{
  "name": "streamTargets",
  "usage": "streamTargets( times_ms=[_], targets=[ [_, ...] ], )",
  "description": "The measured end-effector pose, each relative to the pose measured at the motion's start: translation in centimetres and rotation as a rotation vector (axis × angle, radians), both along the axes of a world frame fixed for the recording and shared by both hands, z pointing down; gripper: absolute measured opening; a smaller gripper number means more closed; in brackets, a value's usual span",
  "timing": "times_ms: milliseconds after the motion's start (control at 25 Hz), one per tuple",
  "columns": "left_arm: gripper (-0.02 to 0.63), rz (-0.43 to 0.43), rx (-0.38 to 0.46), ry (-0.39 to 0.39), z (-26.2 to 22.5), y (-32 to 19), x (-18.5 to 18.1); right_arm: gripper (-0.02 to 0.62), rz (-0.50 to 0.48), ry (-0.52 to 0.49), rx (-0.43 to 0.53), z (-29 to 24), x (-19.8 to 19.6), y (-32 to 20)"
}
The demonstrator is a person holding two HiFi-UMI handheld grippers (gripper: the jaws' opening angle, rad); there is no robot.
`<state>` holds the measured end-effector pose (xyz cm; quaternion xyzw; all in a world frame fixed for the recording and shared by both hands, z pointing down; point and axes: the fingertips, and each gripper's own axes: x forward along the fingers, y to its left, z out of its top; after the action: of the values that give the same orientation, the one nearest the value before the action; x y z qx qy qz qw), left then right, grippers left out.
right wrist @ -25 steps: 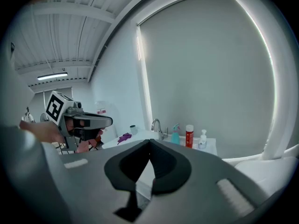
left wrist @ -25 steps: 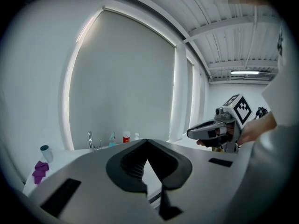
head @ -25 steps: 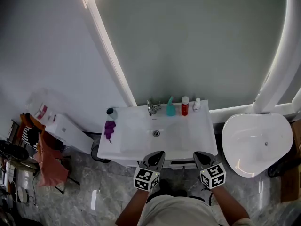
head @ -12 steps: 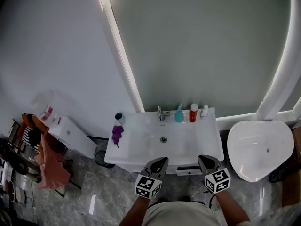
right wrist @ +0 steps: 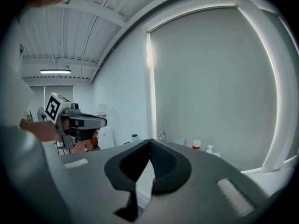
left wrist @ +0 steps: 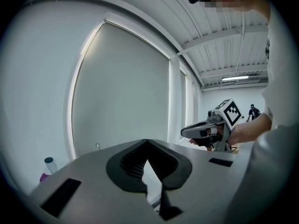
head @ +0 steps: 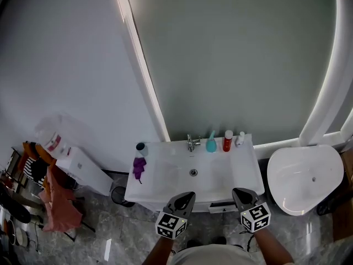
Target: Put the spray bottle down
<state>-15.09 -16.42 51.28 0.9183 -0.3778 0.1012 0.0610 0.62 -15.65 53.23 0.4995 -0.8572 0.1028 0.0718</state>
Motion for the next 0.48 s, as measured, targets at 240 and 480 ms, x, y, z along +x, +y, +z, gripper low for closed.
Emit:
streamTargets(
  times_ms=[240, 480],
  targets=[
    [0.006, 0.002, -0.005, 0.030, -0.17, 0.00, 0.27, 0.011, 0.013, -0.006, -0.006, -0.03, 0.27, 0.29],
    [0.006, 0.003, -0.006, 0.041, -0.12, -0.18, 0.46, 0.010, 0.028, -0.022, -0.014, -0.04, 0.45, 0.64]
  ],
)
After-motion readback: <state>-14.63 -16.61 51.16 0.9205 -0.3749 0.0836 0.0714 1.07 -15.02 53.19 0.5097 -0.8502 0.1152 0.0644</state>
